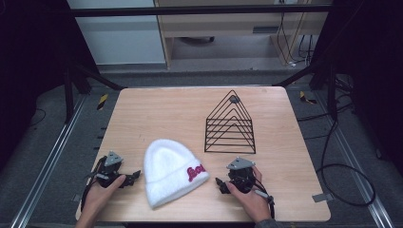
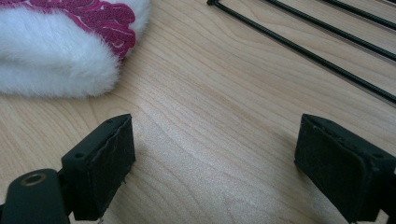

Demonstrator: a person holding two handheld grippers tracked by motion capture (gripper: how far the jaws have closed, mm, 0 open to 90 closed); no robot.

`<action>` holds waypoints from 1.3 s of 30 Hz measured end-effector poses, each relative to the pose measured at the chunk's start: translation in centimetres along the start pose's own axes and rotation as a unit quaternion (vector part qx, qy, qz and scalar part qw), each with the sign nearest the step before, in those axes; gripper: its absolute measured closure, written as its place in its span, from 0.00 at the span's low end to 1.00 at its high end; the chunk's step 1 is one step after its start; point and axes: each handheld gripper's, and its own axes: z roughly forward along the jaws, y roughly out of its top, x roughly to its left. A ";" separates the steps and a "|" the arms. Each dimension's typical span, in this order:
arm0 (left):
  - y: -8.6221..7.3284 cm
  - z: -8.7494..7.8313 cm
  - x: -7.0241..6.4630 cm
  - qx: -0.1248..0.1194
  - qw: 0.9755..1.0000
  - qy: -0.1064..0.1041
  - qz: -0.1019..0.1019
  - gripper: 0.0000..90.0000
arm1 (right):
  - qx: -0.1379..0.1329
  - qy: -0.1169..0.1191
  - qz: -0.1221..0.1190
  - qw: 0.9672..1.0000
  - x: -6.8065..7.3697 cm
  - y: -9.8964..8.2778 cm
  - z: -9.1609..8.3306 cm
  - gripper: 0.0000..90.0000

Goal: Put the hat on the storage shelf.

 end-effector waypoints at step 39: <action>10.9 1.1 -1.3 0.047 0.997 -0.055 0.032 0.16 | 0.000 -0.002 0.001 1.000 0.1 -0.1 -0.1 0.14</action>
